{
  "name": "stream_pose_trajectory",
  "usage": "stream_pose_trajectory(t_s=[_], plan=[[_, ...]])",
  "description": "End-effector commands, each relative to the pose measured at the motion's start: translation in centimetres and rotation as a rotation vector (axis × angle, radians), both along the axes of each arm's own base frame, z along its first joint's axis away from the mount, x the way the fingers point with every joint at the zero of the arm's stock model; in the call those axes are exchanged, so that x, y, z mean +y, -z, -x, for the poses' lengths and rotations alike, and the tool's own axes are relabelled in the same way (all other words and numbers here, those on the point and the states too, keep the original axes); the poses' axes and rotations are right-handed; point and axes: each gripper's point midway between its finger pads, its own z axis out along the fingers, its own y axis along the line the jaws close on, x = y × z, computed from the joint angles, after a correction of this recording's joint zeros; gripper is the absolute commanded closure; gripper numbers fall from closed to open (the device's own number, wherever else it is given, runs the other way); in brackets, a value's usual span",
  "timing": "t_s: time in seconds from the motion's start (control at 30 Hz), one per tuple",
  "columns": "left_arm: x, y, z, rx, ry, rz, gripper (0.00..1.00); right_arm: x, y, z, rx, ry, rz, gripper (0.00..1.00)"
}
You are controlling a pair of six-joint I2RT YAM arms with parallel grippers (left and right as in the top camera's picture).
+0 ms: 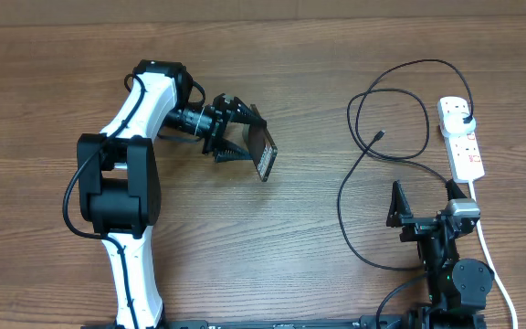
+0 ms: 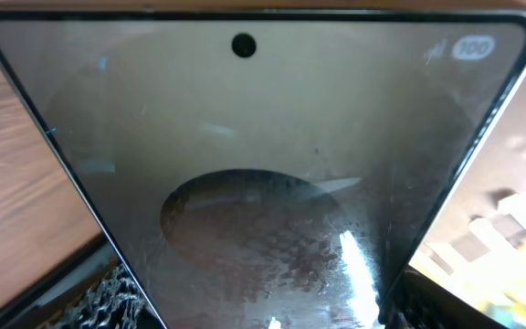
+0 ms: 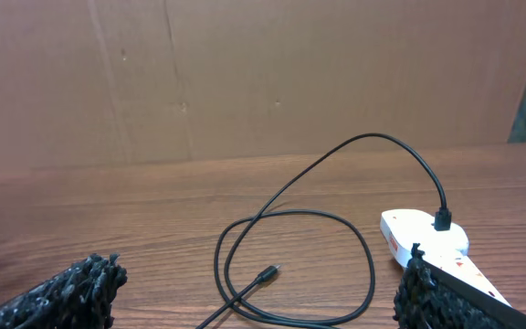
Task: Plug charger to phone and switch on socket
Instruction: 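Lift the phone with the left gripper and hold it upright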
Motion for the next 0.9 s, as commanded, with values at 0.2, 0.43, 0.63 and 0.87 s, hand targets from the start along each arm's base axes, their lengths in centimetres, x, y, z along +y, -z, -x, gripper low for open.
stream_pose_trajectory(t_s=[0.2,0.43,0.63,0.87], plan=[[-0.8,-5.7,-2.3,-0.07,-0.107,0.313,0.42,0.2,0.2,0.0,-0.005,-0.009,0.005,0.0],[-0.8,-5.7,-2.3,-0.071,-0.106,0.313,0.42,0.2,0.2,0.0,-0.005,-0.009,0.005,0.0],[-0.8,-5.6,-2.2,-0.101,-0.101,0.316,0.42,0.2,0.2,0.0,-0.005,-0.009,0.005,0.0],[-0.8,-5.6,-2.2,-0.143,-0.095,0.321,0.42,0.2,0.2,0.0,-0.005,-0.009,0.005,0.0]])
